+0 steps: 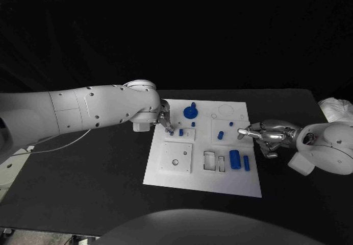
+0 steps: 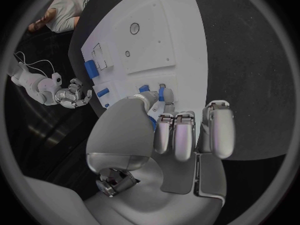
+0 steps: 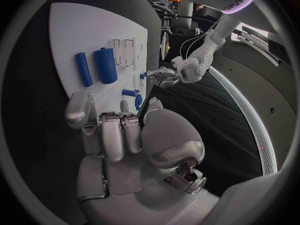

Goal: Assemble the parts on the task board

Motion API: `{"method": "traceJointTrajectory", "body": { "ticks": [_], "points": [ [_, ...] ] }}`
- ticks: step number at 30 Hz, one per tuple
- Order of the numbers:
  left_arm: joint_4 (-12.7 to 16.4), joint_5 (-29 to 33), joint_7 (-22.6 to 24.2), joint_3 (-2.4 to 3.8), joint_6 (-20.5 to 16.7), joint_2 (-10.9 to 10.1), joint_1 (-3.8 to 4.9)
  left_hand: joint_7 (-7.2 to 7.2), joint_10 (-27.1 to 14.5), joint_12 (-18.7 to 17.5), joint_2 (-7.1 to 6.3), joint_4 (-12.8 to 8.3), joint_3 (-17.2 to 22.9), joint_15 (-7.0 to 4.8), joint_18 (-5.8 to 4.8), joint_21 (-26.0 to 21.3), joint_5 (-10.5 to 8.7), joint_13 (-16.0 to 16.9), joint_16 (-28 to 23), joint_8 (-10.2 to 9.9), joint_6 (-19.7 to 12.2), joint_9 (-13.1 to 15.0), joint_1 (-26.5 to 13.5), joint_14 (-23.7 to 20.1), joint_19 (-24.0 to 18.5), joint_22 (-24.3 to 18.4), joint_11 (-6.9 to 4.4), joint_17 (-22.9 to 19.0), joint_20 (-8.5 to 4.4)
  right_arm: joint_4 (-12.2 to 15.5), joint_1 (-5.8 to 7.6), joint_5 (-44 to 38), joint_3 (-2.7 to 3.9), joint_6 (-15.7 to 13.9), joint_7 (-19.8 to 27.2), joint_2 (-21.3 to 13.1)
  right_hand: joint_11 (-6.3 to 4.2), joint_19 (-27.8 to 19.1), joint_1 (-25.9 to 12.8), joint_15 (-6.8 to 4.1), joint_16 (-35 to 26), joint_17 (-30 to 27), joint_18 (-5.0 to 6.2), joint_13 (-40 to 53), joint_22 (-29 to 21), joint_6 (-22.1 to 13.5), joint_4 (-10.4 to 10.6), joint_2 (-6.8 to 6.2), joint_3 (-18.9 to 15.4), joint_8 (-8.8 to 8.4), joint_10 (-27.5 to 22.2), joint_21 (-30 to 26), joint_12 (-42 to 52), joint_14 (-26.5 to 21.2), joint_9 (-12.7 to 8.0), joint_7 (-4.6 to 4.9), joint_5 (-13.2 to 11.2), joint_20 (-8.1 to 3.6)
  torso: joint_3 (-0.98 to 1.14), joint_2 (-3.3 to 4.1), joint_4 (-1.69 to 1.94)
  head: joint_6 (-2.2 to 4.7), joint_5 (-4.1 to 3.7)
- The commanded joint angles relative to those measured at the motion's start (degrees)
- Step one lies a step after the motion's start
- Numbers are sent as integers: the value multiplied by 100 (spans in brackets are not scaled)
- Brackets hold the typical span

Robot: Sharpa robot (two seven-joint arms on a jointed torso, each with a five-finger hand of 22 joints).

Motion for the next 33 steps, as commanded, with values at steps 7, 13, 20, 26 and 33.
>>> {"method": "traceJointTrajectory", "body": {
  "ticks": [7,13,20,26,33],
  "points": [
    [47,-38,-89,1,29,10,-10,-95,606,14,63,5,40,-31,-16,-26,25,1510,14,25,70,6,-21,583,151,1232,-31,1509,-20,-1,-9,-12,1,112,9,9,-42,-17,78,9,-25,971,17,281,732,11,-5,11,41,-4,60,-33,-38,138,-10,-6,22,6,5,-1,-2,-1,9],
    [52,-38,-116,0,31,15,-31,-94,606,14,64,6,42,-31,-12,-43,25,1510,14,24,70,6,-24,583,143,1227,-30,1509,-20,-2,-10,-12,1,110,11,11,-42,-17,78,9,-25,971,17,281,732,11,-5,11,41,-4,60,-33,-38,138,-10,-6,22,6,2,2,-5,-1,9],
    [33,-88,-120,-2,25,22,-49,-94,606,14,63,6,44,-31,-11,-47,26,1510,14,23,69,5,-25,583,141,1226,-30,1509,-20,-2,-12,-11,1,106,20,10,-42,-17,78,9,-25,971,17,281,732,11,-5,11,41,-4,60,-33,-38,138,-10,-6,22,6,-1,3,-8,-1,5],
    [20,-227,-71,-4,-38,15,-54,-94,606,14,66,4,53,-31,-7,-64,30,1510,14,18,63,2,-26,583,133,1220,-30,1509,-20,-3,-15,-11,1,103,25,7,-42,-17,78,9,-25,971,17,281,732,11,-5,11,41,-4,60,-33,-38,138,-10,-6,22,6,2,0,-5,-1,1],
    [39,-317,18,-6,-110,13,-58,-93,606,14,72,-13,87,-30,-7,-66,48,1510,14,9,50,-4,-17,583,132,1220,-30,1509,-19,-4,-16,-10,1,108,27,8,-42,-24,81,9,-27,969,20,277,729,7,-6,10,45,-8,54,-45,-42,136,-12,-6,27,6,2,1,3,-1,4]
  ]
}}
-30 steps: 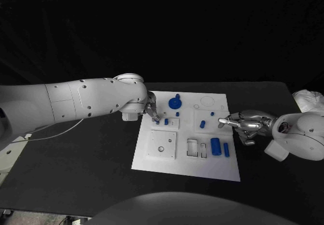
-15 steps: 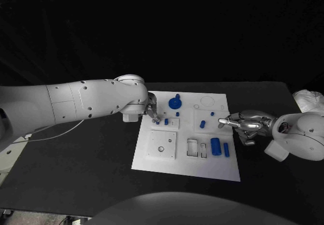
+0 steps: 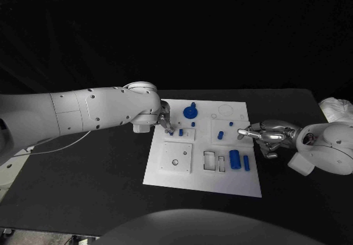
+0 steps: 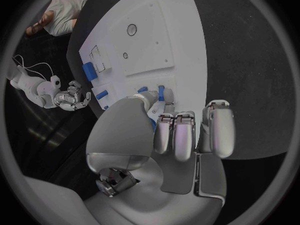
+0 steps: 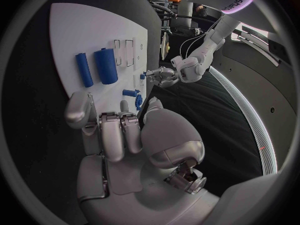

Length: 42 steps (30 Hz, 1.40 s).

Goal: Assemble the parts on the task board

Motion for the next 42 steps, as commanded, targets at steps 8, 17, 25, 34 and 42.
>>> {"method": "traceJointTrajectory", "body": {
  "ticks": [8,17,25,34,42],
  "points": [
    [61,-197,96,-9,-79,12,-13,-99,606,14,49,-14,60,-30,-5,-31,29,1506,14,6,37,2,15,583,127,1216,-30,1510,-19,1,-8,-11,-1,108,25,8,-53,-24,57,1,-27,970,20,273,730,7,10,-13,28,-8,64,-11,-24,128,-5,-6,27,6,0,2,2,-1,17],
    [90,-141,117,-17,-23,28,-44,-97,606,14,40,-34,75,-30,-3,-39,20,1506,14,6,35,2,23,583,123,1214,-29,1510,-19,5,-9,-11,-1,109,24,6,-53,-27,58,1,-29,968,21,273,729,6,10,-12,30,-9,64,-16,-24,126,-6,-6,28,6,-1,0,-3,-1,20],
    [116,-132,122,-21,-27,17,-92,-84,606,14,24,-57,79,-21,-3,-44,-200,1506,14,-5,27,-13,-36,583,121,1213,-16,1510,-11,6,-9,-11,-1,108,25,-4,-53,-29,60,1,-30,967,21,273,728,4,9,-11,33,-10,64,-20,-24,126,-6,-6,30,7,-2,1,-4,-1,12],
    [138,-144,131,-22,-46,0,-105,-58,606,14,29,7,-92,-2,-3,-55,-576,1506,14,-77,-65,-63,-220,583,118,1211,7,1510,5,2,-11,-11,-1,107,31,-4,-53,-31,64,1,-30,967,22,272,727,3,7,-11,36,-11,63,-23,-25,125,-7,-5,32,7,-3,-1,-5,-1,7],
    [136,-146,143,-22,-69,-14,-108,75,606,14,62,268,-573,61,-2,-71,-1058,1506,14,-436,-321,-395,-558,583,116,1208,83,1510,62,-4,-16,-11,-1,109,34,-6,-53,-34,74,1,-31,965,23,269,725,2,0,-8,45,-13,59,-28,-27,124,-8,-5,41,7,-2,0,-3,-1,3]
  ]
}}
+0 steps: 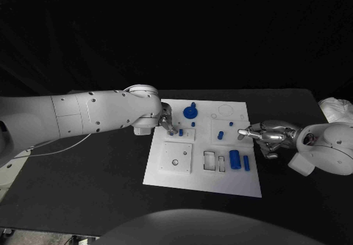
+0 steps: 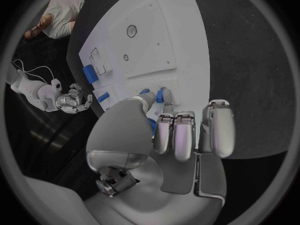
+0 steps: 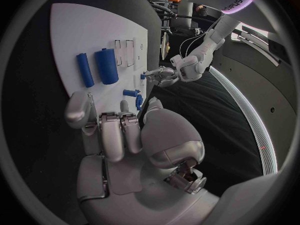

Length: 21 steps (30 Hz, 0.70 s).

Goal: Assemble the parts on the task board

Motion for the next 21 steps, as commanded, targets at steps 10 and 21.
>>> {"method": "traceJointTrajectory", "body": {
  "ticks": [10,21],
  "points": [
    [-5,-30,83,-12,11,3,-25,44,606,14,75,-250,-147,43,0,-23,262,1508,14,-157,21,-215,287,604,125,1211,43,1507,66,2,-11,-11,-1,102,37,-2,-43,-41,62,-1,-36,958,26,266,720,2,-5,17,52,-14,44,-40,-24,118,-10,-5,23,7,2,6,5,-1,-5],
    [-42,-98,27,-12,50,-7,-25,32,606,14,133,-371,-133,44,-1,-21,444,1508,14,-152,85,-258,414,604,128,1212,46,1507,66,3,-11,-7,-1,125,16,-5,-42,-42,62,-1,-35,958,26,267,719,2,-5,17,52,-14,46,-41,-24,119,-10,-4,22,7,0,-1,5,-1,2]
  ]
}}
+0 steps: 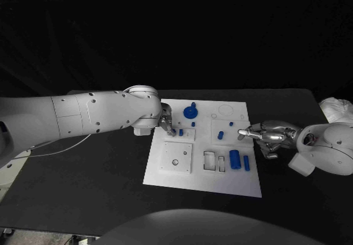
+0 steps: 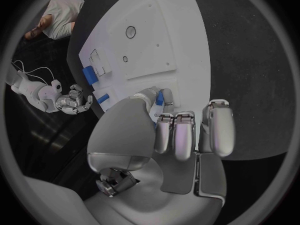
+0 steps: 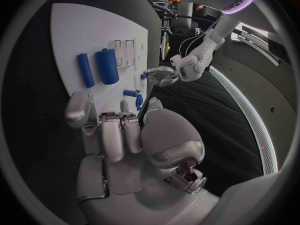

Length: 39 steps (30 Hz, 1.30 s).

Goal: Assemble the parts on the task board

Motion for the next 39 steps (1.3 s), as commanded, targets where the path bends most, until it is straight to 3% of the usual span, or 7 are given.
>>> {"method": "traceJointTrajectory", "body": {
  "ticks": [1,14,22,29,34,39],
  "points": [
    [-20,-63,-22,-14,54,-2,-20,13,606,14,-2,-44,-6,44,-1,-22,38,1509,14,16,49,-5,31,604,125,1212,48,1508,28,4,-6,-8,-1,119,12,1,-43,-43,62,-9,-38,957,26,264,720,2,11,18,37,-15,42,-18,-27,109,-5,-4,21,7,0,-4,0,-1,6],
    [-9,-69,-38,-14,60,-3,-20,10,606,14,-30,43,-137,56,-3,-15,-1,1509,14,102,140,17,-113,604,131,1214,60,1508,38,-8,-12,-4,-1,145,-9,9,-43,-48,61,-8,-43,952,28,263,718,1,13,18,38,-16,41,-27,-27,104,-6,-3,19,7,1,-5,3,-1,17],
    [2,-70,61,-14,98,2,-20,59,606,14,-106,396,-461,86,1,-36,-385,1509,14,101,59,-7,-497,604,123,1209,95,1508,64,-10,-15,-4,-1,149,-15,13,-42,-52,61,-8,-44,950,30,263,716,1,13,17,38,-17,40,-34,-28,103,-7,-3,18,7,2,-3,1,-1,28],
    [-7,-74,99,-14,159,9,-20,90,606,14,-121,446,-638,97,3,-46,-628,1509,14,78,-13,-39,-663,604,119,1207,109,1508,77,-7,-16,-4,-1,151,-17,11,-42,-52,61,-8,-44,950,30,263,716,1,13,17,38,-17,40,-34,-28,103,-7,-3,18,7,2,-1,-3,-1,26],
    [-11,-77,108,-14,167,8,-21,93,606,14,-97,453,-662,100,4,-50,-630,1509,14,75,-22,-46,-701,604,118,1205,113,1508,79,-5,-16,-4,-1,150,-18,6,-42,-53,62,-8,-45,950,30,262,715,0,13,16,39,-17,38,-35,-29,102,-7,-2,17,7,3,-1,-2,-1,19],
    [-16,-80,125,-14,132,4,-21,87,606,14,-38,448,-684,103,2,-39,-500,1509,14,82,-18,-57,-739,604,123,1209,114,1508,83,-3,-16,-4,-1,151,-20,2,-42,-56,62,-8,-46,949,31,259,714,0,12,14,39,-18,35,-40,-30,101,-7,-2,17,7,0,-3,0,-1,17]
  ]
}}
